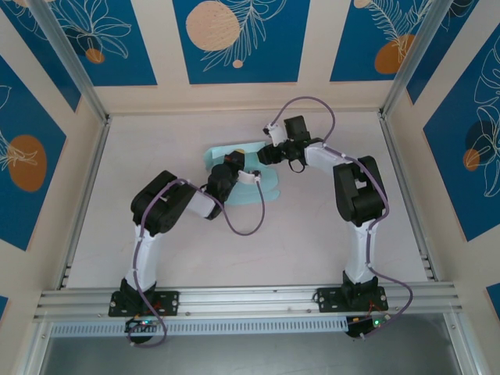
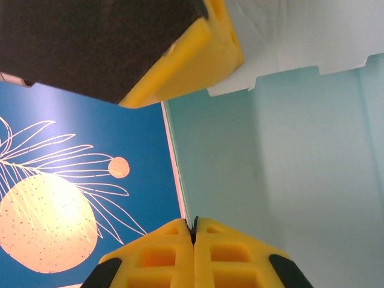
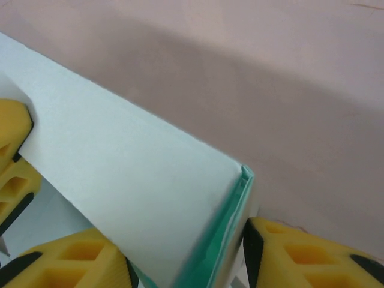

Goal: Fold the paper box

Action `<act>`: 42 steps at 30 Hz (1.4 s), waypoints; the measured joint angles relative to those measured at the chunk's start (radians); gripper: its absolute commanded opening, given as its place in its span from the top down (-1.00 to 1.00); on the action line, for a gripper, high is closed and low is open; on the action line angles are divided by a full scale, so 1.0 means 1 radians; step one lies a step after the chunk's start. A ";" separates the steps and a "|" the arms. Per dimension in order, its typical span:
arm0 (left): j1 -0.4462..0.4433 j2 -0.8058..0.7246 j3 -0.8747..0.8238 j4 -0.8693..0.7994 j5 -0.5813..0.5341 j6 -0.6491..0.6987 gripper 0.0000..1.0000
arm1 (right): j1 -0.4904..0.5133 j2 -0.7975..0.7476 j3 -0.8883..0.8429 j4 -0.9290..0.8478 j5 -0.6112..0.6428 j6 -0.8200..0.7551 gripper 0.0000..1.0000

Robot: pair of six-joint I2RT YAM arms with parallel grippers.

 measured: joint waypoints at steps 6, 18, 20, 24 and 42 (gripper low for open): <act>0.001 0.000 0.006 -0.005 0.005 0.000 1.00 | 0.016 0.002 0.002 0.021 0.088 -0.023 0.58; -0.005 -0.042 -0.009 -0.066 0.010 -0.044 0.24 | 0.077 -0.033 -0.112 0.201 0.306 -0.024 0.94; -0.010 -0.065 -0.018 -0.106 0.010 -0.076 -0.07 | 0.087 -0.042 -0.128 0.214 0.326 -0.024 0.95; -0.031 -0.184 -0.048 -0.216 -0.008 -0.186 -0.68 | 0.112 -0.054 -0.147 0.223 0.368 -0.024 0.96; 0.323 -0.921 -0.025 -1.081 0.158 -1.614 -0.82 | 0.146 -0.130 -0.205 0.164 0.450 0.047 0.96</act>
